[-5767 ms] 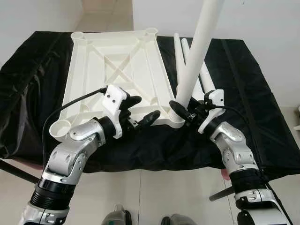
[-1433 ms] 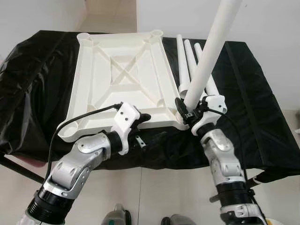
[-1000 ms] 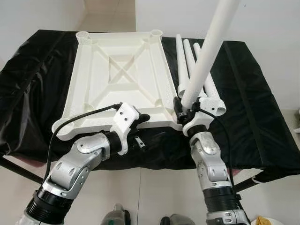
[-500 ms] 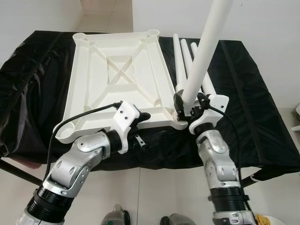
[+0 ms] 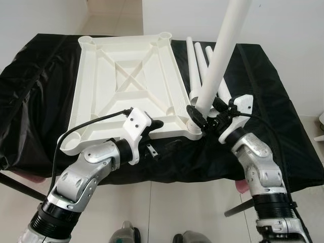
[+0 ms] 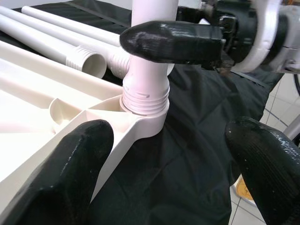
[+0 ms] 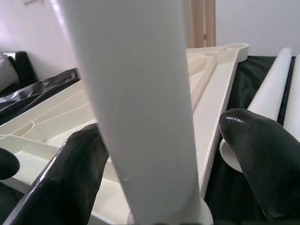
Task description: Building children table
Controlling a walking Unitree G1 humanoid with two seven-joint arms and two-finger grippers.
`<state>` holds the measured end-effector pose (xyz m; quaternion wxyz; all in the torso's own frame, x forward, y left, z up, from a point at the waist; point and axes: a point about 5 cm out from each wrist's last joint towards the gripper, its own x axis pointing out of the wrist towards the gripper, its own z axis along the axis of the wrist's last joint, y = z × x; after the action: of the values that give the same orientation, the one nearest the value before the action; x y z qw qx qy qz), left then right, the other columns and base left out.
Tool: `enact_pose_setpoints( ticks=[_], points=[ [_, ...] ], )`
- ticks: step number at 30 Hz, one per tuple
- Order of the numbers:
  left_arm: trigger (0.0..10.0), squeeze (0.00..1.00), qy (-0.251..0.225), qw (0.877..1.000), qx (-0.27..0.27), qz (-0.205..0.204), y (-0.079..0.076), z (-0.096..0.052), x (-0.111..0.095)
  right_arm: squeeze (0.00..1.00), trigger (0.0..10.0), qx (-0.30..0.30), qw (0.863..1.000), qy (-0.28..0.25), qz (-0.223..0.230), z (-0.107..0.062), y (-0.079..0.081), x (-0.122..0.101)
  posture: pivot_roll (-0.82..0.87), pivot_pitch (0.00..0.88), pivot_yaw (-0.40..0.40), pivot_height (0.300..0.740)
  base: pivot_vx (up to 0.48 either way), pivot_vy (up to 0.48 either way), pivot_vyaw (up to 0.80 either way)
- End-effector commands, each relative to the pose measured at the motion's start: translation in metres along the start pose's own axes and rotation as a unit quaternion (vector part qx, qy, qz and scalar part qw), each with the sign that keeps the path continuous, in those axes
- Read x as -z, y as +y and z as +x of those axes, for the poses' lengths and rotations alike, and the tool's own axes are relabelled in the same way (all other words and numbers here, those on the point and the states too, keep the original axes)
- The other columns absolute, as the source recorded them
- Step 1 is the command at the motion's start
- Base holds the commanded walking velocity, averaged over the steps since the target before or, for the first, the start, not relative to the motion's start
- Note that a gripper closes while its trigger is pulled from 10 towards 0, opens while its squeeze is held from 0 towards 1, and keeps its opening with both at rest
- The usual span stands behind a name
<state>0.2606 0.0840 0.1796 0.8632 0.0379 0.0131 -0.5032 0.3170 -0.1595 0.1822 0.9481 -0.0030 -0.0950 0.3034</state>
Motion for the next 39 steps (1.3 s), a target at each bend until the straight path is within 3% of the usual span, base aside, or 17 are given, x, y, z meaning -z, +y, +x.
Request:
enact_pose_setpoints(
  ticks=[1,7,13,15,16,17,34,35,36,37,39],
  points=[
    [10.0,0.00,-0.001,1.000,0.014,0.006,0.001,-0.001,-0.001,0.00,10.0,0.007,1.000,-0.003,-0.001,-0.001,-0.010,-0.001,-0.01,0.081,0.014,0.740,0.000,0.000,0.00],
    [10.0,0.00,-0.001,1.000,0.011,0.007,0.001,-0.002,-0.001,0.00,10.0,0.032,0.999,-0.005,0.012,0.001,-0.023,-0.002,0.00,0.078,0.004,0.740,0.000,0.000,0.00],
    [10.0,0.00,-0.002,1.000,0.006,0.006,0.000,-0.003,-0.001,0.00,10.0,0.003,1.000,0.004,0.021,0.000,-0.017,0.006,0.00,0.073,0.003,0.740,0.000,0.000,0.00],
    [10.0,0.00,-0.002,1.000,0.007,0.005,0.000,-0.003,-0.001,0.00,9.5,-0.008,1.000,0.004,0.022,0.000,-0.016,0.007,0.00,0.073,0.004,0.740,0.000,0.000,0.00],
    [10.0,0.00,-0.002,1.000,0.007,0.005,0.000,-0.003,-0.001,0.00,6.5,-0.016,1.000,0.004,0.023,0.000,-0.016,0.007,0.00,0.073,0.004,0.740,0.000,0.000,0.00],
    [10.0,0.00,-0.002,1.000,0.008,0.005,0.000,-0.003,-0.001,0.00,0.0,-0.023,0.999,0.005,0.024,0.000,-0.016,0.008,0.00,0.072,0.004,0.740,0.000,0.000,0.00],
    [10.0,0.00,-0.001,1.000,0.015,0.004,-0.002,-0.001,0.000,0.00,0.0,-0.012,1.000,-0.001,0.025,-0.005,-0.012,0.008,-0.01,0.064,0.004,0.740,0.000,0.000,0.00],
    [10.0,0.00,-0.001,1.000,0.015,0.003,-0.002,-0.001,0.000,0.00,6.2,-0.001,1.000,-0.004,0.024,-0.005,-0.011,0.007,-0.01,0.063,0.003,0.740,0.000,0.000,0.00],
    [10.0,0.00,-0.001,1.000,0.015,0.003,-0.002,-0.001,0.000,0.00,6.2,-0.001,1.000,-0.004,0.024,-0.005,-0.011,0.007,-0.01,0.063,0.003,0.740,0.000,0.000,0.00],
    [10.0,0.00,-0.001,1.000,0.016,0.003,-0.002,-0.001,0.000,0.00,10.0,0.020,1.000,0.000,0.019,-0.004,-0.011,0.009,-0.01,0.063,0.002,0.740,0.000,0.000,0.00],
    [10.0,0.00,-0.001,1.000,0.016,0.003,-0.002,-0.001,0.000,0.00,10.0,0.020,1.000,0.000,0.019,-0.004,-0.011,0.009,-0.01,0.063,0.002,0.740,0.000,0.000,0.00]
  ],
)
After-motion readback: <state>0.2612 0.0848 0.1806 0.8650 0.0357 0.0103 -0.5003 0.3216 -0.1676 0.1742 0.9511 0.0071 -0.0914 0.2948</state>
